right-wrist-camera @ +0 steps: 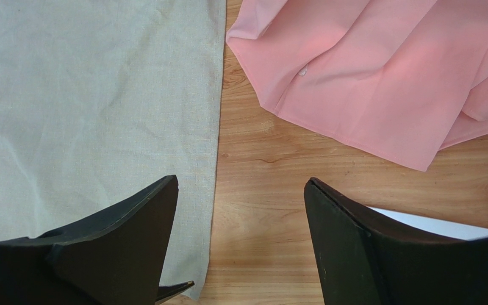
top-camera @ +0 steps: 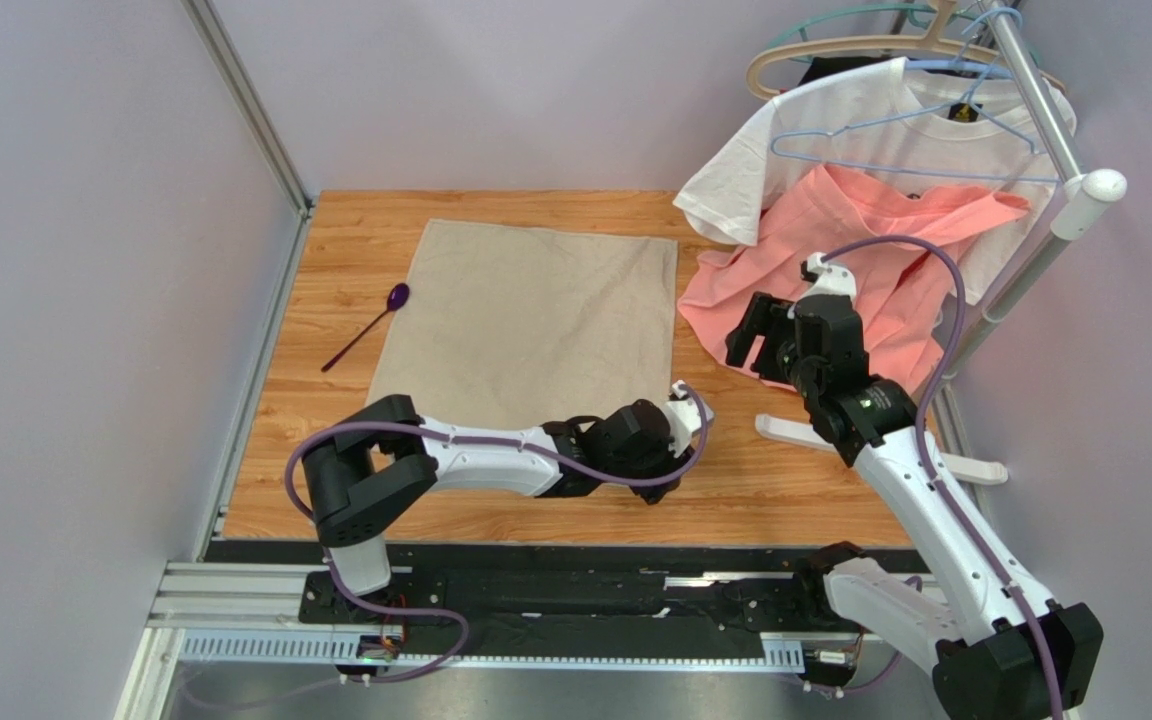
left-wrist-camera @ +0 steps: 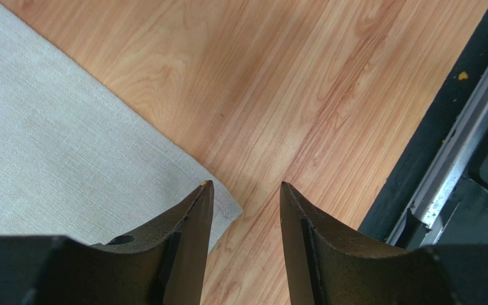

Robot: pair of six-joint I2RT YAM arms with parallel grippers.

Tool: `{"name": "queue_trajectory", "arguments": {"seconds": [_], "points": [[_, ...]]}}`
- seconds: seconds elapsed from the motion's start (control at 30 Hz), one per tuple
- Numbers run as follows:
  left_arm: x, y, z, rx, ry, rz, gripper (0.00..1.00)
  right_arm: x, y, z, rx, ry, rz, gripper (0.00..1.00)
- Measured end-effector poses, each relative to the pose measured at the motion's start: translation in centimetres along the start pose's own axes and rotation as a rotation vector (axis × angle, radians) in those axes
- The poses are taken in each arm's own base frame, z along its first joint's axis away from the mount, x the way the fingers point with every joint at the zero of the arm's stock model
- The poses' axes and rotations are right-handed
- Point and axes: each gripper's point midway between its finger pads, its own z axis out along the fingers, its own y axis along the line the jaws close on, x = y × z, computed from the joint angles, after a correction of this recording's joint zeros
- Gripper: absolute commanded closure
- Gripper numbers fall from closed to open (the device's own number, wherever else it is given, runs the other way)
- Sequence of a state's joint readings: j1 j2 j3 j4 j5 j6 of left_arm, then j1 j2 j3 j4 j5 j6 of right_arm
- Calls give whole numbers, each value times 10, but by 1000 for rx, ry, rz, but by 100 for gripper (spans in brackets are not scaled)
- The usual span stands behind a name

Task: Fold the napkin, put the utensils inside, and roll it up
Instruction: Fold the napkin

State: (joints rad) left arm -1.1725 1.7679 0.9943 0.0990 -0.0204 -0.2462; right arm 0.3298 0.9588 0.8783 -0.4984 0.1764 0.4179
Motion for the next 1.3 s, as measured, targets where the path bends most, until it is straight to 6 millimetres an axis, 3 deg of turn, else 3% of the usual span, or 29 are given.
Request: {"name": "queue_trajectory", "arguments": {"seconds": [0.3,0.4,0.83,1.07,1.2,1.3], "points": [[11,13,1,-94,26,-24,50,1,1,-1,-11,0,5,23],[12,12,1,-92,29,-28,54,1,1,-2,-15,0,5,23],[34,16,6,-111,87,-47,54,-2,2,-7,-26,-15,12,23],[34,16,7,-116,91,-50,55,-4,4,-8,-35,-19,13,23],[34,17,8,-121,93,-52,58,-3,4,-9,-37,-19,13,23],[34,18,8,-128,93,-52,68,-3,4,-9,-38,-18,13,23]]}}
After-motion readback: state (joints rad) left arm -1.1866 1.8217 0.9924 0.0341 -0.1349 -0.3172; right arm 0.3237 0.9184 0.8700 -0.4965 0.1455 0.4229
